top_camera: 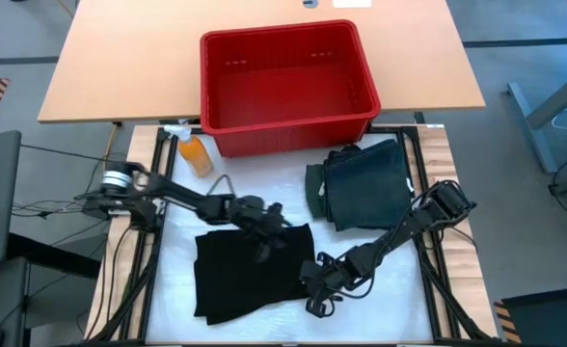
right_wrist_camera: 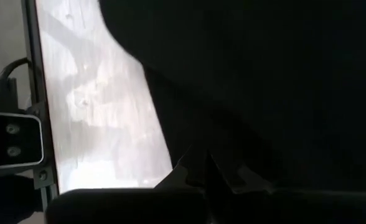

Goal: Fold Laundry from Bin
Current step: Fold the black shirt from the red laundry bin

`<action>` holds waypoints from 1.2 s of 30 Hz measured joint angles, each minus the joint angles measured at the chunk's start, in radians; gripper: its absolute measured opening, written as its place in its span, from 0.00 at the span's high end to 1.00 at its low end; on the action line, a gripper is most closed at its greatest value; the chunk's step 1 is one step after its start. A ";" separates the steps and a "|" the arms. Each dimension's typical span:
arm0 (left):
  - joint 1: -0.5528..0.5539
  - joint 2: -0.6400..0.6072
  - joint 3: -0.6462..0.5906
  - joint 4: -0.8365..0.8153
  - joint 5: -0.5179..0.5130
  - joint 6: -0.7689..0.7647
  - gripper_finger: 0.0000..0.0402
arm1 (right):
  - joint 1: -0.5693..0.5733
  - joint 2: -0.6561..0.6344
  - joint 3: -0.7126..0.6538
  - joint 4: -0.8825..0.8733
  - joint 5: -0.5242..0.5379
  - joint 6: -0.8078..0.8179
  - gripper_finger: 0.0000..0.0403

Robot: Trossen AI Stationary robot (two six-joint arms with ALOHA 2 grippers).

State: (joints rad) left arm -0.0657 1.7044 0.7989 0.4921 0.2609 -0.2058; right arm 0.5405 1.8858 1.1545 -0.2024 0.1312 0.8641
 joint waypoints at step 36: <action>0.180 0.224 0.332 -0.363 -0.009 0.013 0.85 | 0.118 -0.094 -0.088 -0.005 -0.092 0.256 0.96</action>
State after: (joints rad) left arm 0.1139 1.9286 1.1309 0.1292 0.2515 -0.1932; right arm 0.6582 1.7921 1.0665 -0.2075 0.0388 1.1206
